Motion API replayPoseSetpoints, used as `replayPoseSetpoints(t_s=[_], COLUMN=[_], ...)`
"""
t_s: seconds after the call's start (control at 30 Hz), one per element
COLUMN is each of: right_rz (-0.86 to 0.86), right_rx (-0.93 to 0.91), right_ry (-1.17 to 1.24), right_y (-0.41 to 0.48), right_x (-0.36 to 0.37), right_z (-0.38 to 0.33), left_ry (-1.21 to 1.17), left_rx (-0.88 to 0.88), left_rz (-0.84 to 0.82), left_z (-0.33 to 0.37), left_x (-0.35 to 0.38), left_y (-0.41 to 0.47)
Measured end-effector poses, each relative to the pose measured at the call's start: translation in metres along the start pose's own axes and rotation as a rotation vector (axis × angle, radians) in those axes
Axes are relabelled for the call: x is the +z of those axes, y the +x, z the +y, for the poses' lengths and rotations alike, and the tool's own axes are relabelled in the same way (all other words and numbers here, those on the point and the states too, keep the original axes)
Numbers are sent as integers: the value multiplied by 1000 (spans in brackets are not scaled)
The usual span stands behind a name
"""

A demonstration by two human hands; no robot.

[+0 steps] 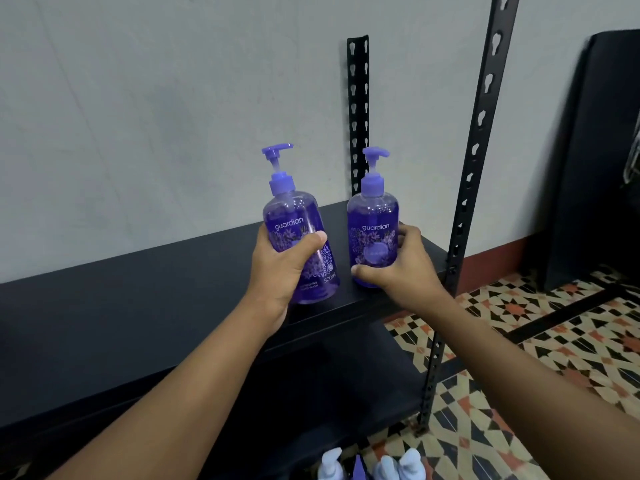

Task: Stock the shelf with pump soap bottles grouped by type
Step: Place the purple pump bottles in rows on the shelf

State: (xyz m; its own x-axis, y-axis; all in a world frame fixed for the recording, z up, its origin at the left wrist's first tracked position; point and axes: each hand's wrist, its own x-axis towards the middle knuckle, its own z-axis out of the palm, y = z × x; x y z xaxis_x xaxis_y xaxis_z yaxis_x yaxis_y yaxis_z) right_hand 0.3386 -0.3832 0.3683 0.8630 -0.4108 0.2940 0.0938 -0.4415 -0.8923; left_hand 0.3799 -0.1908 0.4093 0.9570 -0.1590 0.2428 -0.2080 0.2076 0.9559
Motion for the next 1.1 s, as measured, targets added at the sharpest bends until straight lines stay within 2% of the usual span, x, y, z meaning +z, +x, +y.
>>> replayPoseSetpoints(t_s=[0.27,0.57,1.1], right_rz=[-10,63,14], right_rx=[47,59,66], right_ry=[-108,-162,-258], right_y=[59,114,137], right_x=[16,42,45], right_z=[-2,11,15], left_ry=[-113,-104,-53], left_rx=[-88,-72,-75], left_rz=[-32,-23,-6], left_z=[8,-3,-18], left_x=[0,3,3], left_y=[5,24,30])
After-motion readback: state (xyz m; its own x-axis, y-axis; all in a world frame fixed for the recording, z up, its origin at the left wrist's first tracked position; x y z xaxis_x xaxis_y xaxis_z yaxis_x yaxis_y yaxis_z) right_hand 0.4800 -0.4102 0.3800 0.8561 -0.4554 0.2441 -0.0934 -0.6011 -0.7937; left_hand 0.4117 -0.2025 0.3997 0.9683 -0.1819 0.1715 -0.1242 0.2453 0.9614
